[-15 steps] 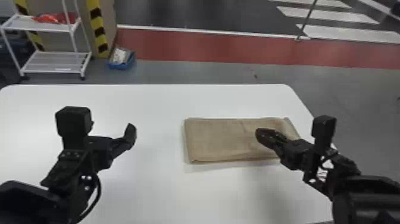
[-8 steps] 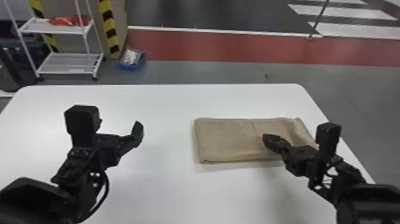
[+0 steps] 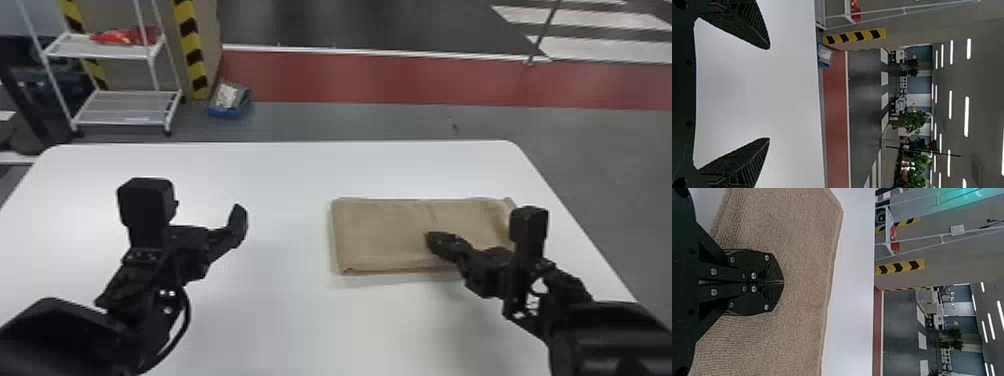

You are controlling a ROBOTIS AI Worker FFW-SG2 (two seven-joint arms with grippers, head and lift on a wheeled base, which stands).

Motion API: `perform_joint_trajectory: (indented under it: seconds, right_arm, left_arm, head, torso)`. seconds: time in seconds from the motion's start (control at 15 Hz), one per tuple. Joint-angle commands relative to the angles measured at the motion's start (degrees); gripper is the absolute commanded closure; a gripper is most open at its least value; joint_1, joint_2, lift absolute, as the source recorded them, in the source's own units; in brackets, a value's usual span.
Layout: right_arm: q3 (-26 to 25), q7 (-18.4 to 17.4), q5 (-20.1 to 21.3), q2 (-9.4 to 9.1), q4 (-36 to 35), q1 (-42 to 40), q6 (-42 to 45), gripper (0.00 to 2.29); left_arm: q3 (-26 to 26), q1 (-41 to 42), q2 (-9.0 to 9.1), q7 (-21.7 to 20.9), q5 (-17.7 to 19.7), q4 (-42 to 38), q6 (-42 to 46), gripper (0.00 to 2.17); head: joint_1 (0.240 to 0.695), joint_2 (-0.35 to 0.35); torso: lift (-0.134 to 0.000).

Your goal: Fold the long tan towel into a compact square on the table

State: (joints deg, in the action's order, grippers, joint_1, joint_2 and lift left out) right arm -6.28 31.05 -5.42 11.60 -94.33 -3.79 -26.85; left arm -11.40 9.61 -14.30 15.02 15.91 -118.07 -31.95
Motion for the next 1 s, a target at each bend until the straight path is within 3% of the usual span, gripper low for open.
perform_joint_trajectory:
  seconds: [0.0,0.47,0.93]
  right_arm:
    - [1.7,0.0,0.0,-0.53,0.6,1.3,-1.4,2.25]
    - [7.4,-1.5,0.0,-1.85,1.3,3.5,-4.2,2.25]
    - [11.9,-3.8,0.1,-5.01,1.5,4.4,-4.2,2.25]
  left_arm:
    - [0.1,0.3,-0.2,0.0,0.0,-0.6,0.0,0.04]
    - [0.2,0.6,-0.37,0.1,0.0,-1.1,0.0,0.07]
    - [0.2,0.6,-0.37,0.0,0.0,-1.1,0.0,0.07]
  head:
    - [0.695,-0.069]
    - [0.695,-0.013]
    - [0.695,0.049]
  torso:
    - [-0.125]
    - [-0.125]
    - [-0.125]
